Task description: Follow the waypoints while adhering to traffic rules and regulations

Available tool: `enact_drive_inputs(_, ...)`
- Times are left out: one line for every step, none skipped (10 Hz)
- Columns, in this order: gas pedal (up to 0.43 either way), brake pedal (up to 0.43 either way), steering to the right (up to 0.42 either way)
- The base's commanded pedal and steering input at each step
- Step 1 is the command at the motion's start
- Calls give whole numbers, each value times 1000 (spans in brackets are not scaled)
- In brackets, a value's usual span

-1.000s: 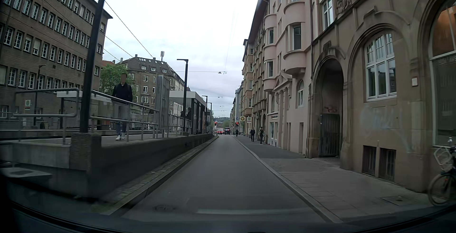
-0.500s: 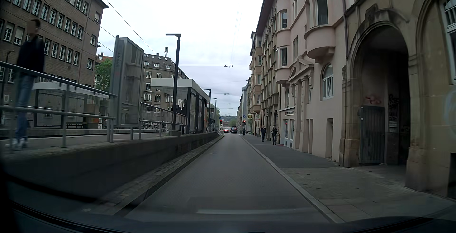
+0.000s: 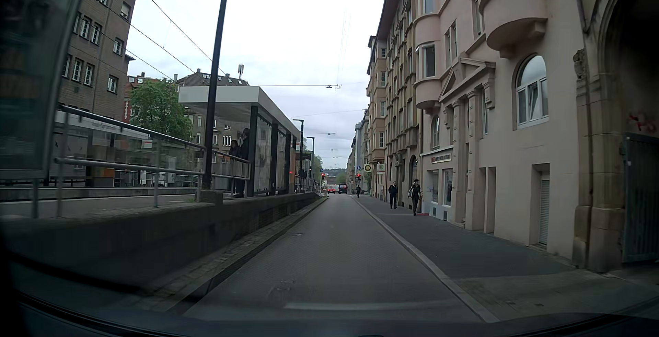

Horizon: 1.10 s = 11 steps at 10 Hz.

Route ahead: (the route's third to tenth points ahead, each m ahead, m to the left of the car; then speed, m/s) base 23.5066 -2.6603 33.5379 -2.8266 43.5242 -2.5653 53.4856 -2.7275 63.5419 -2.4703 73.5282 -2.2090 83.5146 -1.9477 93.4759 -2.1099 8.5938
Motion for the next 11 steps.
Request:
enact_drive_inputs(39,0,-2)
enact_drive_inputs(28,0,3)
enact_drive_inputs(28,0,4)
enact_drive_inputs(20,0,3)
enact_drive_inputs(20,0,3)
enact_drive_inputs(20,0,2)
enact_drive_inputs(20,0,0)
enact_drive_inputs(20,0,-1)
enact_drive_inputs(20,0,-1)
enact_drive_inputs(20,0,-1)
enact_drive_inputs(20,0,-1)
